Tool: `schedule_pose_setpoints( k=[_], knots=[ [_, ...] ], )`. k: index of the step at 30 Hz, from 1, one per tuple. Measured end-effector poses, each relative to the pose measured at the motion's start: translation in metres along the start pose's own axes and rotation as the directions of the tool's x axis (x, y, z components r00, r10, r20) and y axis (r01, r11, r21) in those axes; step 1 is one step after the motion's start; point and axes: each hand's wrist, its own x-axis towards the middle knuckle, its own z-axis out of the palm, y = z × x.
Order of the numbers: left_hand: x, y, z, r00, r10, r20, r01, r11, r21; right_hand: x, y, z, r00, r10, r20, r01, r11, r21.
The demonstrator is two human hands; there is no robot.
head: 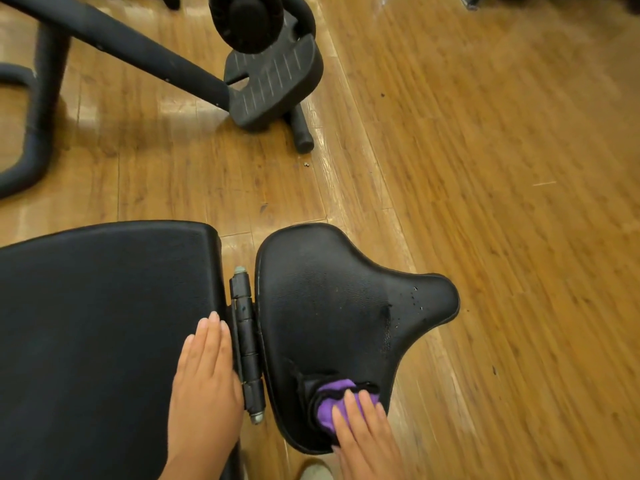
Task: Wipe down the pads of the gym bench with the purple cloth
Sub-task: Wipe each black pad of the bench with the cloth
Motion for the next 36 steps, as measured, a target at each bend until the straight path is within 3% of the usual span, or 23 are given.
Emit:
schedule_pose_setpoints(
  k=[7, 11, 21, 27, 29, 31, 33, 36],
  knots=[
    [0.000, 0.000, 0.002, 1.000, 0.001, 0.016, -0.001, 1.000, 0.006, 0.076, 0.010, -0.020, 0.976, 0.169, 0.134, -0.188, 0.972, 0.143],
    [0.001, 0.000, 0.002, 0.999, -0.011, 0.038, 0.011, 1.000, -0.010, 0.119, 0.011, -0.020, 0.933, 0.298, 0.201, -0.326, 0.937, 0.127],
    [0.004, 0.001, 0.001, 1.000, -0.015, 0.000, 0.015, 0.998, -0.058, 0.226, 0.025, 0.000, 0.832, 0.520, 0.193, -0.544, 0.833, 0.100],
    [0.004, 0.001, 0.004, 1.000, 0.001, -0.027, -0.002, 0.999, -0.038, 0.300, 0.065, 0.010, 0.676, 0.607, 0.417, -0.734, 0.602, 0.313],
    [0.005, 0.001, 0.003, 0.999, 0.001, -0.036, -0.002, 1.000, -0.031, 0.300, 0.068, 0.009, 0.700, 0.565, 0.437, -0.712, 0.599, 0.365],
    [0.005, 0.002, 0.003, 0.999, 0.003, -0.040, -0.004, 1.000, -0.029, 0.286, 0.067, 0.003, 0.779, 0.464, 0.421, -0.623, 0.643, 0.445],
    [0.005, 0.002, 0.003, 0.999, 0.001, -0.046, -0.002, 1.000, -0.020, 0.266, 0.066, 0.000, 0.872, 0.351, 0.342, -0.481, 0.747, 0.459],
    [0.004, 0.000, 0.004, 0.998, 0.001, -0.061, -0.002, 1.000, -0.009, 0.231, 0.063, -0.006, 0.955, 0.210, 0.210, -0.272, 0.900, 0.339]
  ],
)
